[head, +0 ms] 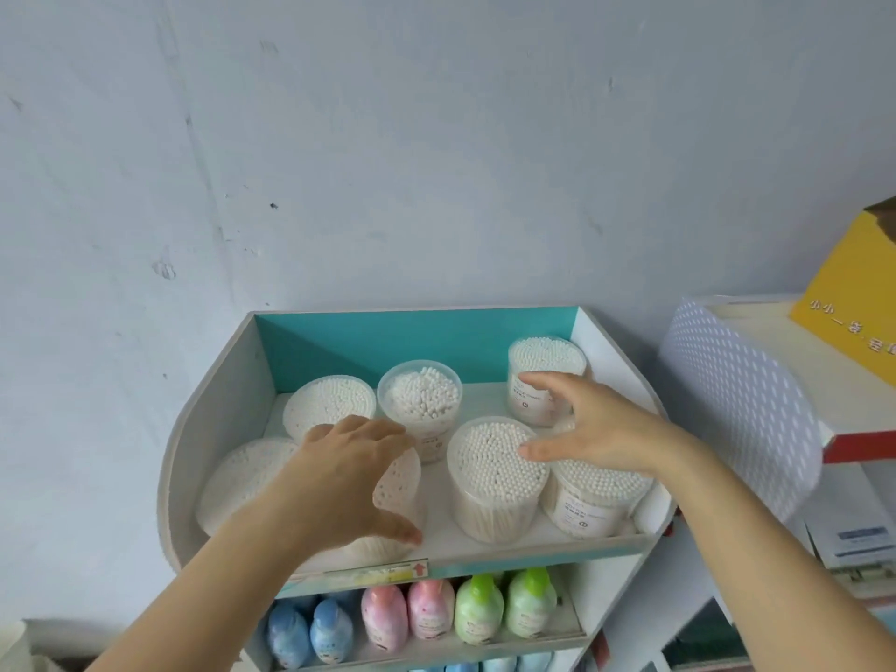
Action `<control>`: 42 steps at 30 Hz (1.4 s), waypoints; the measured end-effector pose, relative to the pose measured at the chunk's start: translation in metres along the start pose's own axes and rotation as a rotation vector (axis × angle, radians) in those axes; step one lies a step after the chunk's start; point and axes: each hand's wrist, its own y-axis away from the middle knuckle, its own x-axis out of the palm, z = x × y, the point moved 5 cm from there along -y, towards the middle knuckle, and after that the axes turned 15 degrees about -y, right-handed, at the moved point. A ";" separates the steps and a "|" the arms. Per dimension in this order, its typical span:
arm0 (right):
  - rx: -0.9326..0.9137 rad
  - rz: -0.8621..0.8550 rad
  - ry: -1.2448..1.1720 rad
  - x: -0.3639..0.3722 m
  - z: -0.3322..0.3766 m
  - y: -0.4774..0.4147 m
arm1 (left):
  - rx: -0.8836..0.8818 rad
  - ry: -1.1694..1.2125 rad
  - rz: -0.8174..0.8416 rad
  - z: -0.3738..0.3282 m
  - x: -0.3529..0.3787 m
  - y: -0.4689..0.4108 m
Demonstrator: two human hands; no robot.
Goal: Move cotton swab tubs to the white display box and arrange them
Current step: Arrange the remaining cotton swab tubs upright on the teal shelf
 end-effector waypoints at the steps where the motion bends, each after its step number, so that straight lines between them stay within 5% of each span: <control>1: -0.024 0.000 0.014 0.004 -0.001 0.003 | -0.002 -0.014 -0.009 -0.001 0.000 -0.002; 10: -0.131 0.178 0.402 0.053 0.013 -0.002 | -0.046 -0.084 -0.046 0.004 -0.001 -0.015; 22: -0.136 0.115 0.256 0.056 0.020 -0.022 | -0.248 0.057 -0.079 0.032 -0.008 0.026; 29: -0.359 0.089 0.160 0.072 0.066 -0.019 | -0.302 -0.062 -0.066 0.070 -0.009 0.058; 42: -0.250 0.121 0.306 0.178 0.118 -0.028 | -0.052 -0.264 -0.007 0.103 0.017 0.061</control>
